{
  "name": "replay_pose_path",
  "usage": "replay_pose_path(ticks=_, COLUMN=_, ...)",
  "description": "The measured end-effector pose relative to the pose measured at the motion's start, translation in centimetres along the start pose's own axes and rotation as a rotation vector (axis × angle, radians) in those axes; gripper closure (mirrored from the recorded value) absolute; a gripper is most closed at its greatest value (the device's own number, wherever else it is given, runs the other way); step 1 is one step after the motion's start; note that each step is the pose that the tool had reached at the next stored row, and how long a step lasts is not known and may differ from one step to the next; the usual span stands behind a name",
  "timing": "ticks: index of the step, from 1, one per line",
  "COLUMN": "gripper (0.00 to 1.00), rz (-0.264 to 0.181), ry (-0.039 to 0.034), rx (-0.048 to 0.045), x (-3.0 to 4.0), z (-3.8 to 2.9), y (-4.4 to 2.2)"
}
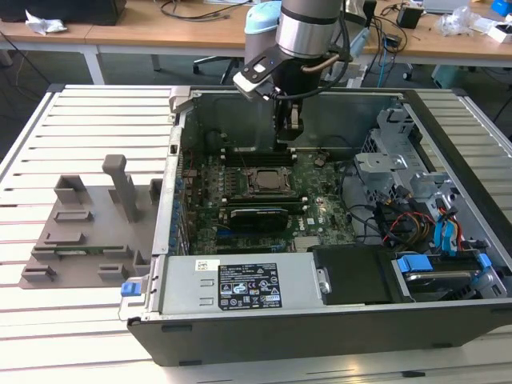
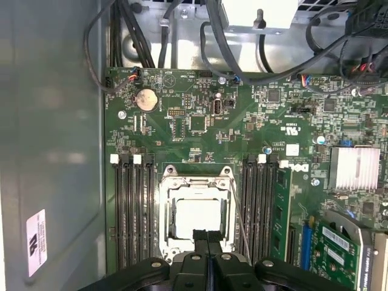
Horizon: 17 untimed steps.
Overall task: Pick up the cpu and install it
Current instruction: 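Close the cpu cover, then install the first cpu locking lever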
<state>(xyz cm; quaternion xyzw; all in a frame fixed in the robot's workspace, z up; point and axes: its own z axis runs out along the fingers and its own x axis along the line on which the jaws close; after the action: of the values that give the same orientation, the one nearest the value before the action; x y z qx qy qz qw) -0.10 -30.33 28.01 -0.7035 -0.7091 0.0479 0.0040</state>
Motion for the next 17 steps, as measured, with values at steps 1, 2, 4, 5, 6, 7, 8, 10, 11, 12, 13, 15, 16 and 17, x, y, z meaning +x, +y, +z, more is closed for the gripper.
replay_pose_path(ticks=1, gripper=0.89, rz=0.0, ry=0.0003, rx=-0.0001, x=0.0, z=0.0, y=0.0)
replay_pose_path(ticks=2, gripper=0.89, rz=0.0, ry=0.0003, rx=-0.0001, x=0.0, z=0.0, y=0.0)
replay_pose_path(ticks=4, gripper=0.89, rz=0.0, ry=0.0002, rx=0.0, x=0.0, z=-0.01, y=0.0)
replay_pose_path(ticks=5, gripper=0.89, rz=0.0, ry=0.0002, rx=0.0, x=0.0, z=-0.02, y=0.0)
replay_pose_path(ticks=6, gripper=0.89, rz=0.0, ry=0.0001, rx=0.0, x=0.0, z=-0.03, y=0.0)
replay_pose_path(ticks=7, gripper=0.89, rz=0.0, ry=0.0001, rx=0.0, x=0.0, z=-0.03, y=0.0)
replay_pose_path(ticks=8, gripper=0.89, rz=0.0, ry=0.0001, rx=0.0, x=0.0, z=-0.03, y=0.0)
replay_pose_path(ticks=10, gripper=0.89, rz=0.0, ry=0.0001, rx=0.0, x=0.0, z=-0.04, y=0.0)
replay_pose_path(ticks=11, gripper=0.89, rz=0.0, ry=0.0001, rx=0.0, x=0.0, z=-0.05, y=0.0)
replay_pose_path(ticks=12, gripper=0.89, rz=-0.001, ry=0.0001, rx=-0.0001, x=0.0, z=-0.05, y=0.0)
replay_pose_path(ticks=13, gripper=0.89, rz=-0.018, ry=-0.0014, rx=-0.001, x=-0.01, z=-0.06, y=0.0)
replay_pose_path(ticks=15, gripper=0.89, rz=-0.09, ry=-0.0066, rx=-0.0056, x=0.0, z=-0.05, y=0.0)
replay_pose_path(ticks=16, gripper=0.89, rz=-0.11, ry=-0.0082, rx=-0.0068, x=0.0, z=-0.05, y=0.0)
replay_pose_path(ticks=17, gripper=0.89, rz=-0.134, ry=-0.0099, rx=-0.0083, x=0.0, z=-0.05, y=0.0)
